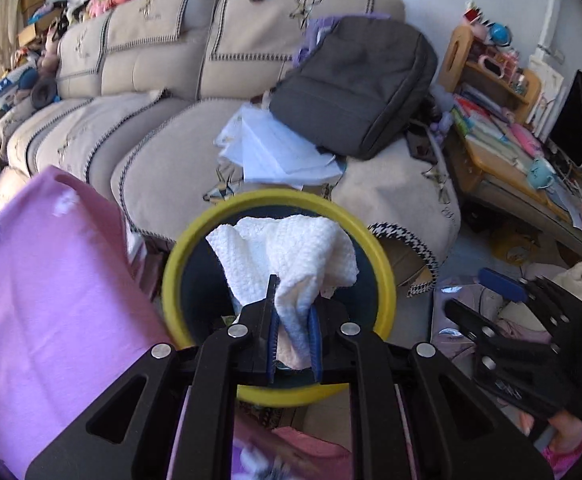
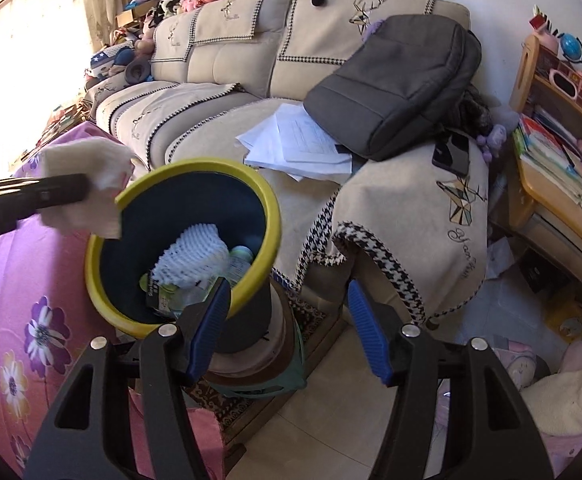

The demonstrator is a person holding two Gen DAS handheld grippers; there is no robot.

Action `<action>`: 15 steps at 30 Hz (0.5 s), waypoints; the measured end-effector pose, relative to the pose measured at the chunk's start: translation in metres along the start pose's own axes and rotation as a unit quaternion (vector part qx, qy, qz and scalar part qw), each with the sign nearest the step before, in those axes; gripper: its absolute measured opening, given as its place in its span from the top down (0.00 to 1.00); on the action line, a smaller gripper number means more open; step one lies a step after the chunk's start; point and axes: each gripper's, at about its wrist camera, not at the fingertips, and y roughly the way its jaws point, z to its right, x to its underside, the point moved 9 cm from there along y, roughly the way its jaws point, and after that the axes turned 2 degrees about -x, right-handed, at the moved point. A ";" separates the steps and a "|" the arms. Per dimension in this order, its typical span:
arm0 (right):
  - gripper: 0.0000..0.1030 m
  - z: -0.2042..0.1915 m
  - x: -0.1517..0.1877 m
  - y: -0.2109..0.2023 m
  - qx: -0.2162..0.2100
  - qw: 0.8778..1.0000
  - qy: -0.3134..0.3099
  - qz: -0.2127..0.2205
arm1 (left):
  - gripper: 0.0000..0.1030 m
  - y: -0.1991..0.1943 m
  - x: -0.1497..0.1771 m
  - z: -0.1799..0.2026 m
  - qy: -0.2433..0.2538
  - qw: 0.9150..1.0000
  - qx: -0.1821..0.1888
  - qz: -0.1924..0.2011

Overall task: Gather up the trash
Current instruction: 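Carry the white cloth over the bin and open the left gripper, then move the right gripper toward the brown plastic box on the table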

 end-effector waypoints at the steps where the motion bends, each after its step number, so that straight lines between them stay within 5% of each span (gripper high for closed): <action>1: 0.43 0.000 0.001 0.001 -0.001 1.000 0.001 -0.001 | 0.87 0.009 0.000 0.000 -0.004 1.000 -0.001 -0.007; 7: 0.43 -0.001 0.002 0.006 -0.004 1.000 0.000 -0.007 | 0.79 0.043 0.005 -0.010 -0.023 0.999 -0.014 -0.022; 9: 0.42 -0.004 0.002 0.006 -0.006 1.000 0.000 -0.007 | 0.41 0.051 0.005 -0.014 -0.024 0.999 -0.021 -0.027; 10: 0.41 -0.005 0.002 0.006 -0.008 1.000 -0.001 -0.007 | 0.31 0.051 0.004 -0.017 -0.030 0.999 -0.027 -0.027; 15: 0.40 -0.011 0.003 0.003 -0.009 1.000 -0.007 -0.006 | 0.16 0.010 0.016 -0.026 -0.032 0.999 -0.014 -0.003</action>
